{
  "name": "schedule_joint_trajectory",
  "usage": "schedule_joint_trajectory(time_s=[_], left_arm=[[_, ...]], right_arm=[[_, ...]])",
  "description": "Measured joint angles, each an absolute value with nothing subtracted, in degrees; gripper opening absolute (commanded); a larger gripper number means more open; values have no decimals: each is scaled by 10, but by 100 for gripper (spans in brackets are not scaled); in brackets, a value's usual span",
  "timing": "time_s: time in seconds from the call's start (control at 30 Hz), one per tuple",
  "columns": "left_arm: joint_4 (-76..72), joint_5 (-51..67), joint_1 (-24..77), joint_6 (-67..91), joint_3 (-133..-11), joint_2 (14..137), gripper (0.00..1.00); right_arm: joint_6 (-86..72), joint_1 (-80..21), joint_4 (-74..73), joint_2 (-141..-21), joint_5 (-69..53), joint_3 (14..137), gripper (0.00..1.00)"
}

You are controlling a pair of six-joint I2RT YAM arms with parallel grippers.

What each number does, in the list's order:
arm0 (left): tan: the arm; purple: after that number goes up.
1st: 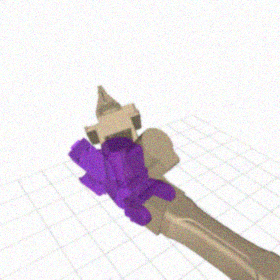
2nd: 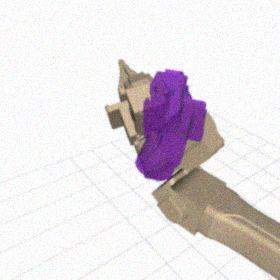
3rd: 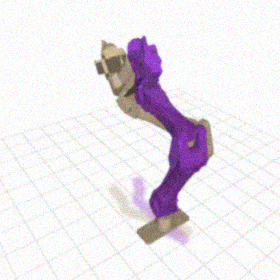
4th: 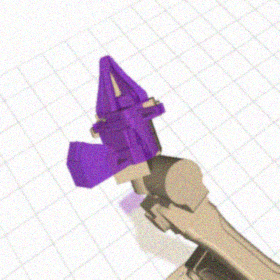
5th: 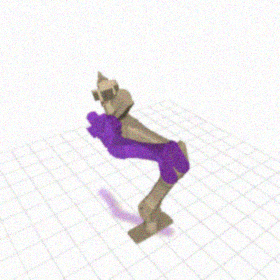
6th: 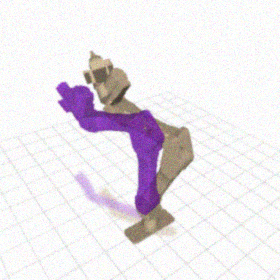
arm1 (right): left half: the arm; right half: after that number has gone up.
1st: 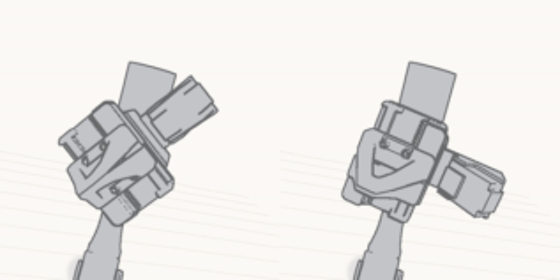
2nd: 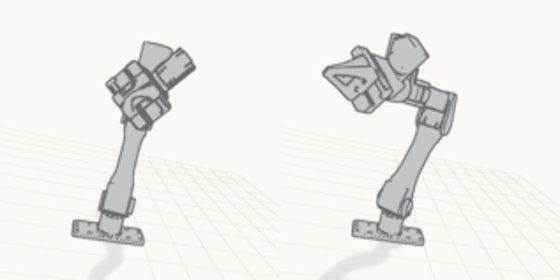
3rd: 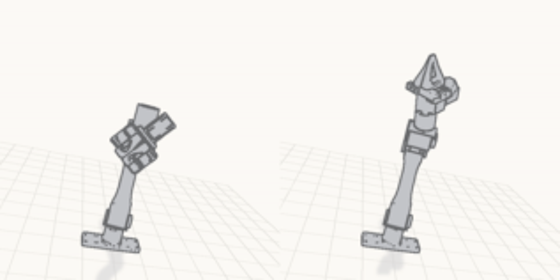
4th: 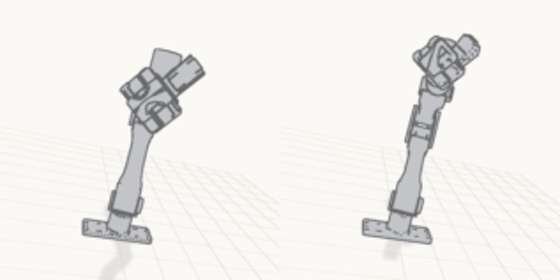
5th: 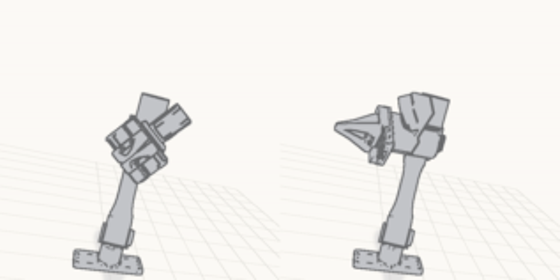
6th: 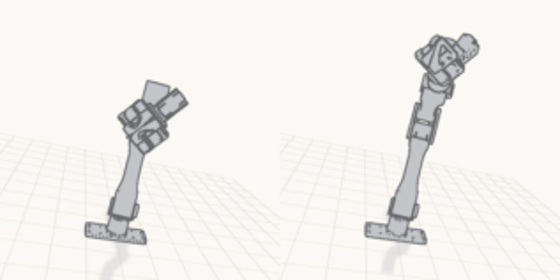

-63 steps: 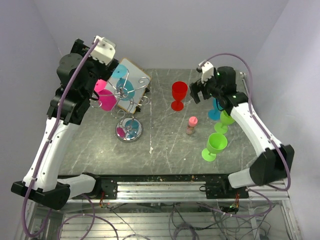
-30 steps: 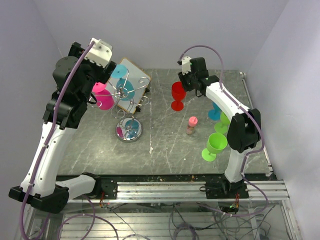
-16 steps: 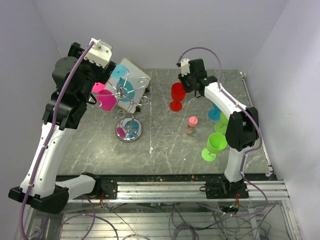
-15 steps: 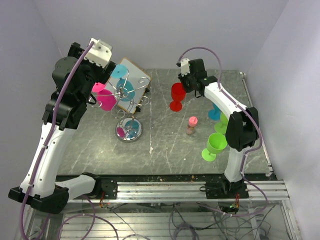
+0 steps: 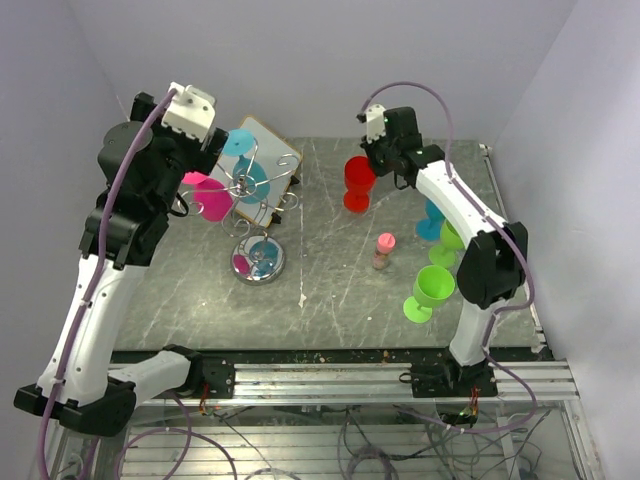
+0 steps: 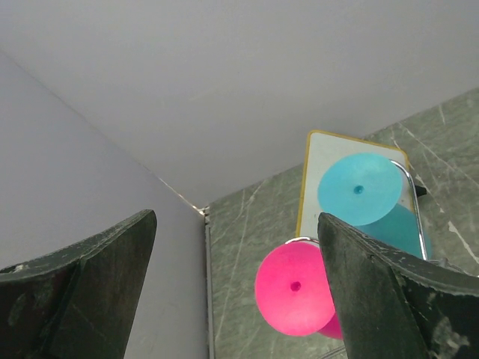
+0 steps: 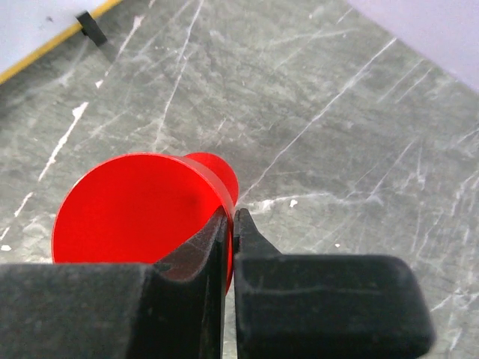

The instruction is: Place the wine glass upside down on the wine glass rack

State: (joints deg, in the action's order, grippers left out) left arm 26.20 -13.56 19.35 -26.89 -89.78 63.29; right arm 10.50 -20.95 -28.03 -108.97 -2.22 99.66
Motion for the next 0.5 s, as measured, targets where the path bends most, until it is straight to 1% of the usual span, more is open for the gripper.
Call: schedule_joint_trajectory(time_s=[0.2, 0.5], left_arm=[[269, -105, 184, -231, -881, 615, 99], [278, -52, 182, -193, -865, 585, 99]], right_arm=[[110, -209, -294, -1016, -23, 1000, 0], [117, -208, -312, -924, -21, 1039, 0]])
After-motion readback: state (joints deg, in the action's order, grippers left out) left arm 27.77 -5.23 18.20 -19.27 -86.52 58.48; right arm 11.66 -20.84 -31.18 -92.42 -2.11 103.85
